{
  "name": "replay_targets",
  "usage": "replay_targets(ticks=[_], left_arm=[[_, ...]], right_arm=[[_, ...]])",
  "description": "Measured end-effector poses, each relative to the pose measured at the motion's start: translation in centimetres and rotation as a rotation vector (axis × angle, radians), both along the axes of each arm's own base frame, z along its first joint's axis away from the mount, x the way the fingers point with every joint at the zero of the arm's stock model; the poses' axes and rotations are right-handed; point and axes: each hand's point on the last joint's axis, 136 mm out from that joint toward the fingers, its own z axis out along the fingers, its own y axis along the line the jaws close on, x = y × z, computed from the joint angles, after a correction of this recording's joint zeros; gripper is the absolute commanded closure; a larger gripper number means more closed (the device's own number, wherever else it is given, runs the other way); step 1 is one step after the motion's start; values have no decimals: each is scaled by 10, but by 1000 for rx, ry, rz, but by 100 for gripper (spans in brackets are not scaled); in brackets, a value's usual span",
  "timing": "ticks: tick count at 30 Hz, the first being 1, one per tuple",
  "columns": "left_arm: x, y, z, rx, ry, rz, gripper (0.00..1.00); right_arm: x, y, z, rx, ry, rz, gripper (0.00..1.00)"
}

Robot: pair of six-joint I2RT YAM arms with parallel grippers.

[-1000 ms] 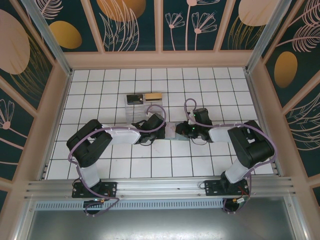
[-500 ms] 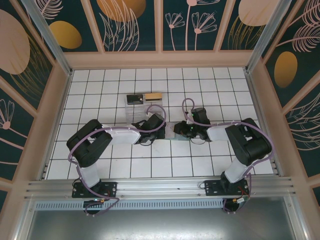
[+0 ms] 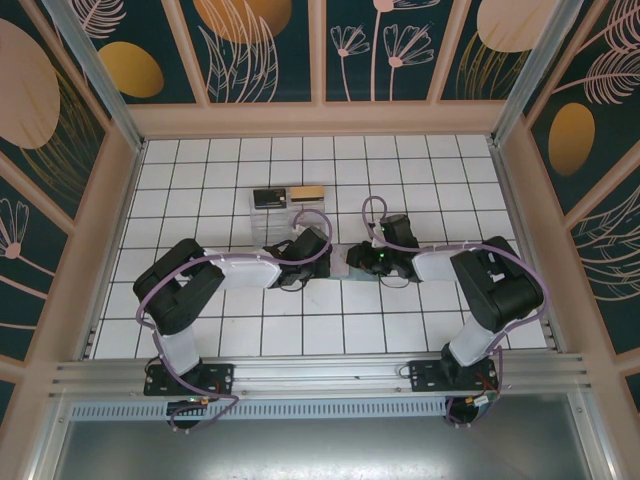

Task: Take the credit cards out of the card holder

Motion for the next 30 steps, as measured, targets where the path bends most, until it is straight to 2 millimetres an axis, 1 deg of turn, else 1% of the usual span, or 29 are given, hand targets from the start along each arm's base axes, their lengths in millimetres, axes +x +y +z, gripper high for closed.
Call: replay_targets(ticks=[16,22,25,27,30], left_arm=[[0,0,0,0,1,0,100],[0,-1,0,-2,3,-3,100],[0,-1,0,-2,3,-3,100],[0,-1,0,-2,3,-3,100],[0,-1,-1,-1,3,-2,100]], right_arm=[[1,-1,-1,-34,-2,2,78],[1,1,-3,-32,1,8,85],[1,1,-3,-33,1,9,92],[1,1,-3,-33,1,8,100],[1,1,-4,-33,5,4,100]])
